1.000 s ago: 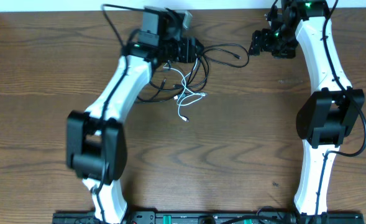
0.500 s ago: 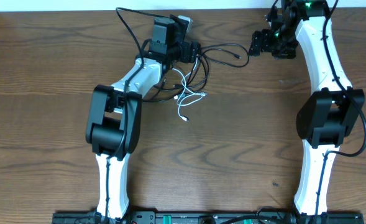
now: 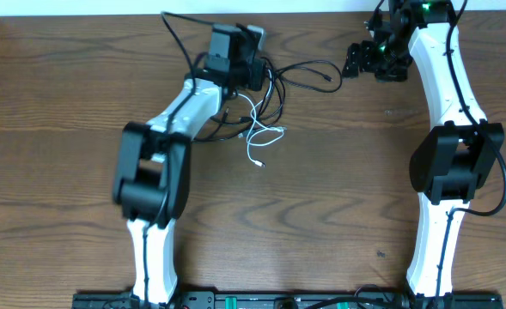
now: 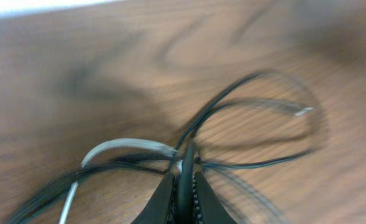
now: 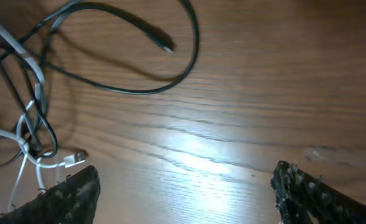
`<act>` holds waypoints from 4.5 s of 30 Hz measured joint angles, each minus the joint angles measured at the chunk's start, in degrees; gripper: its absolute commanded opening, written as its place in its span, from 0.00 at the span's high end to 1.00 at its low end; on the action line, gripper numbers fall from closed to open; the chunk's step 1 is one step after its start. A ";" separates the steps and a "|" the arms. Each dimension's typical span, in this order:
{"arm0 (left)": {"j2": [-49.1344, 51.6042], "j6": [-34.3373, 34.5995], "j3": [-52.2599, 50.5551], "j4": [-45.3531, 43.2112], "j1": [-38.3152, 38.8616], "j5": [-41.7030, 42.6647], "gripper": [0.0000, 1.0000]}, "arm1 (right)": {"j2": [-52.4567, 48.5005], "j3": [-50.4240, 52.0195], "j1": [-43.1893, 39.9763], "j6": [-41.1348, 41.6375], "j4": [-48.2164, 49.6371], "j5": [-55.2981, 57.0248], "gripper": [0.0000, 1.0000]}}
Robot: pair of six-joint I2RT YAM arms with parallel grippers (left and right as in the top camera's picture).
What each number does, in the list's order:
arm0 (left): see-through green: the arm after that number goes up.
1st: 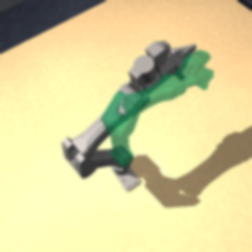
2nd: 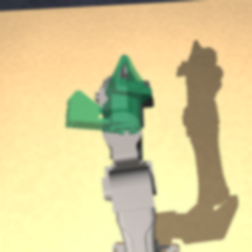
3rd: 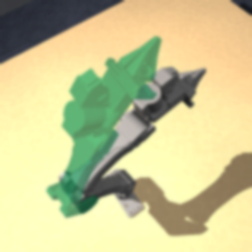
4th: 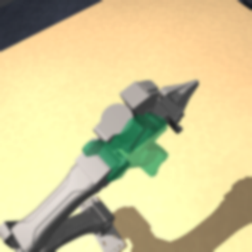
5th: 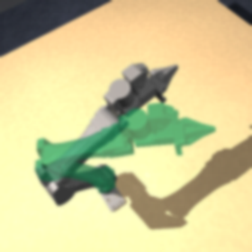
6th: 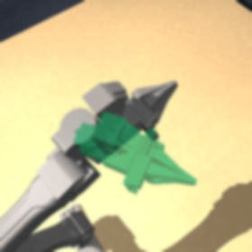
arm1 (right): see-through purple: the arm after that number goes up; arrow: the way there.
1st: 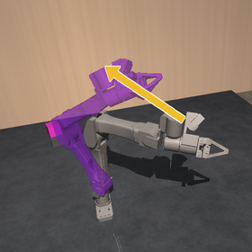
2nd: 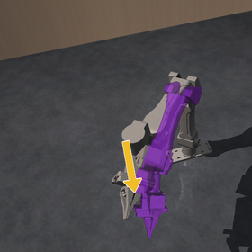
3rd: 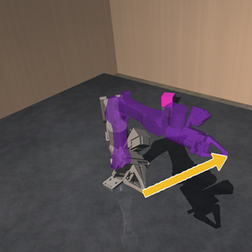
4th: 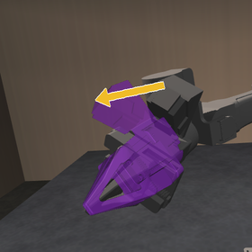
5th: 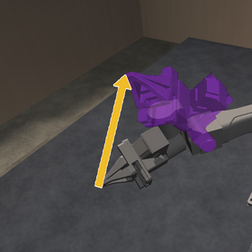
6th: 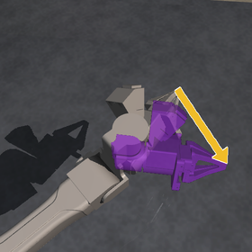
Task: Untangle cables
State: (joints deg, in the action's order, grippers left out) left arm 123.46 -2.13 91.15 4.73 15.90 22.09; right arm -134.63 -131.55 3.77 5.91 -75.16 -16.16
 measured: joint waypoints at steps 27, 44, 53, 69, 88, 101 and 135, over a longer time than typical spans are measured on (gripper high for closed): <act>-31.56 6.58 1.90 4.59 -0.11 7.48 0.93 | 3.85 0.02 8.37 -10.80 8.20 -30.53 0.16; -43.98 7.30 5.03 -2.56 -1.42 8.09 0.93 | 3.85 0.02 8.37 -10.80 8.35 -30.84 0.16; -42.38 8.85 4.96 -0.22 -3.06 7.98 0.93 | 3.85 0.02 8.13 -12.00 8.33 -34.10 0.20; -39.82 10.10 4.96 0.22 -3.06 7.76 0.93 | 7.10 0.04 10.64 -18.91 10.16 -41.62 0.15; -39.82 10.10 4.96 0.63 -3.06 7.76 0.93 | 7.10 0.04 15.32 -20.06 8.70 -46.51 0.24; -39.82 10.12 4.96 1.49 -3.06 7.56 0.93 | 7.10 0.04 20.17 -14.16 6.95 -35.30 0.40; -39.32 12.31 4.39 4.85 -12.63 8.52 0.92 | 7.80 0.02 8.33 -5.07 4.00 -14.45 0.99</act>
State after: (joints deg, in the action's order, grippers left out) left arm 84.14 10.17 95.55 9.58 3.27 30.61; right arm -126.82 -131.52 12.10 0.84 -71.16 -30.61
